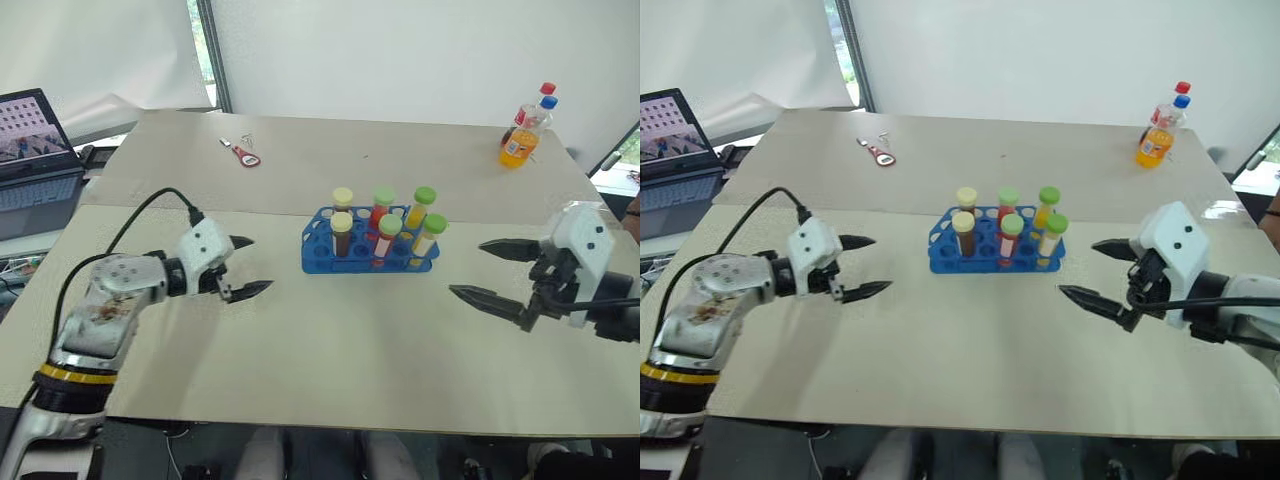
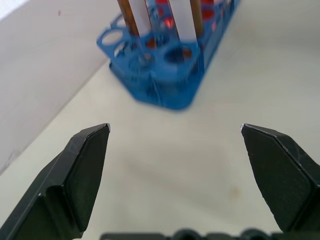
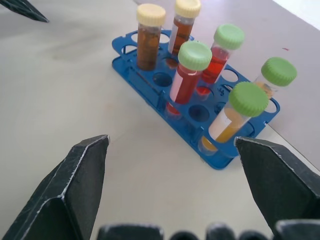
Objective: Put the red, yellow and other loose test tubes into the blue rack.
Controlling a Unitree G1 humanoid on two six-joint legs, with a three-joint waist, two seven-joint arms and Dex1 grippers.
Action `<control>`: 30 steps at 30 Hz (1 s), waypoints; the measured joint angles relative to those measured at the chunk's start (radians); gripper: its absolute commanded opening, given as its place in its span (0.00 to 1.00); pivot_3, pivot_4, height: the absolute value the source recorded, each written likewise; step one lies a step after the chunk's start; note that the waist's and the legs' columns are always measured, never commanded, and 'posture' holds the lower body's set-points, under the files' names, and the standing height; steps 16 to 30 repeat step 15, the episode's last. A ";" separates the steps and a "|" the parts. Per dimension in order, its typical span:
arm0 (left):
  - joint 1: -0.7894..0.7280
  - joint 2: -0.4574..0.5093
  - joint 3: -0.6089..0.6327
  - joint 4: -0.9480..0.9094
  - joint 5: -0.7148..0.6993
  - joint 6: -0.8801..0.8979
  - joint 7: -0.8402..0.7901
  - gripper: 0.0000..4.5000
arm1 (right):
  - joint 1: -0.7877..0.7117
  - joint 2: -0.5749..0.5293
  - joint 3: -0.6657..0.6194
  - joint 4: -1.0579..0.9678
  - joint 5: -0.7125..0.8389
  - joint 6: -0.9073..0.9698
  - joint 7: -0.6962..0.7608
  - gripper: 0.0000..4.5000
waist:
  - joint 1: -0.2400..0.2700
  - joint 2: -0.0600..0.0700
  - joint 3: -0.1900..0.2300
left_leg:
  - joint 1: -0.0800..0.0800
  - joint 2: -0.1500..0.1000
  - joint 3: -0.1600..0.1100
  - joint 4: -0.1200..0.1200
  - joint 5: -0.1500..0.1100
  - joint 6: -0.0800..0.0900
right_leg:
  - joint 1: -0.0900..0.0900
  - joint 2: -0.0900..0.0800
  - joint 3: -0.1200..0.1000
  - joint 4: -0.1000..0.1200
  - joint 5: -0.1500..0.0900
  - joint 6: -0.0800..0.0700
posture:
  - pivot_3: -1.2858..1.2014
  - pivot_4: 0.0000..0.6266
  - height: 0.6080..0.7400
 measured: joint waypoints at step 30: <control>0.068 0.071 0.108 -0.021 -0.045 0.069 0.011 1.00 | -0.065 -0.043 0.052 0.229 -0.199 -0.166 0.213 0.99 | -0.002 0.000 0.000 | 0.001 0.001 0.009 -0.001 0.000 0.000 | -0.001 0.000 0.000 0.001 0.000 -0.001 | 0.52 0.24 1.00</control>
